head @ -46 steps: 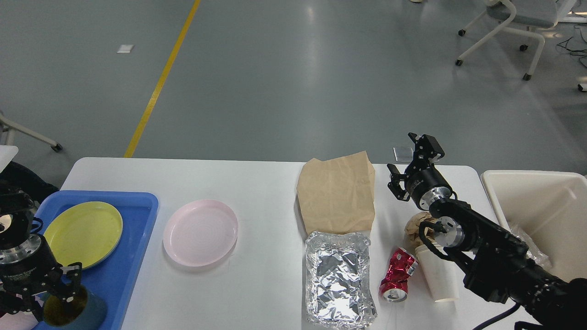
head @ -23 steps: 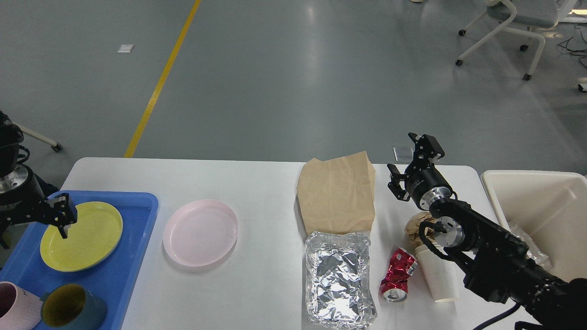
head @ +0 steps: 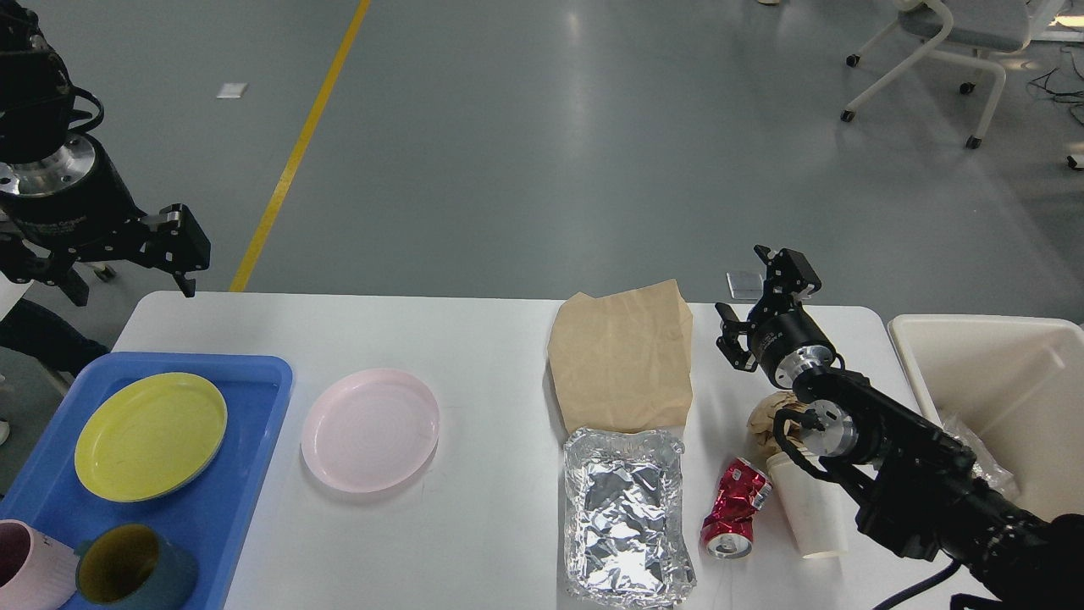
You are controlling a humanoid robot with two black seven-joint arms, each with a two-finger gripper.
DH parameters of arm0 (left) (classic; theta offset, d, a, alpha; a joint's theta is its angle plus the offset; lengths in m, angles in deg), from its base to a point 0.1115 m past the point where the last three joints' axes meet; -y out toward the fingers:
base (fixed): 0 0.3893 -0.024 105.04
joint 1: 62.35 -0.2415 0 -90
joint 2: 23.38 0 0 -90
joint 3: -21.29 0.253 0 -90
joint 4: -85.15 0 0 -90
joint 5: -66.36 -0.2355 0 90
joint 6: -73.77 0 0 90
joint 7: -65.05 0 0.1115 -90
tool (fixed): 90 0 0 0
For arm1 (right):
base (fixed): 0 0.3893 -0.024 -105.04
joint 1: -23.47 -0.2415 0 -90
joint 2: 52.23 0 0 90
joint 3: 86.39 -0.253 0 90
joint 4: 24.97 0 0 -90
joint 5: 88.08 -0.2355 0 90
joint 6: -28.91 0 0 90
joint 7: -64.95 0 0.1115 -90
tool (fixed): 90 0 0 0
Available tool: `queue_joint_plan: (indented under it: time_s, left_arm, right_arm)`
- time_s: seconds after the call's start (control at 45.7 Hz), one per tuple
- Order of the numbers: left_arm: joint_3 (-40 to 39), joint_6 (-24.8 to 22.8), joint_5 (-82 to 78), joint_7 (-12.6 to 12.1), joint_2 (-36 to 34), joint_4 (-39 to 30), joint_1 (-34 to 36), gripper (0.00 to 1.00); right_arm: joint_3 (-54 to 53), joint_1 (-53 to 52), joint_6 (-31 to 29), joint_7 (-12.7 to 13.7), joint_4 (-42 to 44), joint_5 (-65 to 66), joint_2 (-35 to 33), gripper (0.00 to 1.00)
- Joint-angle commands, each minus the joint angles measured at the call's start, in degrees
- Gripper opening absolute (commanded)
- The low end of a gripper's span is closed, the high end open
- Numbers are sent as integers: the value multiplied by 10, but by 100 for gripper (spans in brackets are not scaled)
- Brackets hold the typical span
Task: Tidy desktop
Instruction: 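Reach the left gripper to the pink plate rim and grasp it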
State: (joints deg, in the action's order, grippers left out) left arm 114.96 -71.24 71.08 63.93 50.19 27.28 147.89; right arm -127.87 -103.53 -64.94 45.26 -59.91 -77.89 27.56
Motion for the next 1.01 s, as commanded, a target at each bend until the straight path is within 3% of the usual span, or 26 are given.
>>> queue_joint_plan:
  time_s: [0.0,0.175,0.328,0.46,0.81,0.985]
  left_arm:
    - [-10,0,2,2,31,5,-15,96]
    - [-76,7,2,-4,66,38,-119,96]
    - [-125,121,2,-6,85,60,-212,96]
    - [-165,166,1,-10,86,101,-286,96]
    - [-221,184,0,-20,93,214,-444,96]
    - [-225,182,0,-20,92,236,-469,96]
  right_arm:
    - [0,0,0,0,0,0,-1,100]
    - [0,0,1,0,0,0,0,100]
    - [0,0,1,0,0,0,-1,100]
    - [0,0,0,0,0,0,0,100]
    - [0,0,0,0,0,0,0,100]
    - [0,0,1,0,1,0,0,100]
